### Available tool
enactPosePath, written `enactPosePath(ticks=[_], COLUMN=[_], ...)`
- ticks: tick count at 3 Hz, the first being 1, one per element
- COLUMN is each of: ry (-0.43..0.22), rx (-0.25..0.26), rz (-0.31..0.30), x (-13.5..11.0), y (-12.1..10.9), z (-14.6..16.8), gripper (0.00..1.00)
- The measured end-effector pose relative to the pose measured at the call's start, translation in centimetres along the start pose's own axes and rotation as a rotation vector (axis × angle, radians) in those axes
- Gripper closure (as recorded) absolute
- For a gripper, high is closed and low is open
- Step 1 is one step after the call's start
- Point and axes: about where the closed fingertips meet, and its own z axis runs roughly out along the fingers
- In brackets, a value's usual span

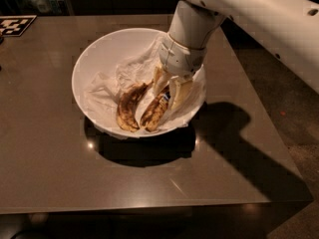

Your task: Pick banana from white bowl

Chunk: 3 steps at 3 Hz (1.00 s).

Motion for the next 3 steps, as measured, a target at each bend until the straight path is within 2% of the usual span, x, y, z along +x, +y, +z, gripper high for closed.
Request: enactPosePath(ticks=[1, 3], ry=[-0.041, -0.015], rx=[0.040, 0.121], rz=[0.051, 0.093], x=[-0.6, -2.8], y=[0.5, 1.1], z=[-2.2, -7.2], gripper=[1.00, 1.00])
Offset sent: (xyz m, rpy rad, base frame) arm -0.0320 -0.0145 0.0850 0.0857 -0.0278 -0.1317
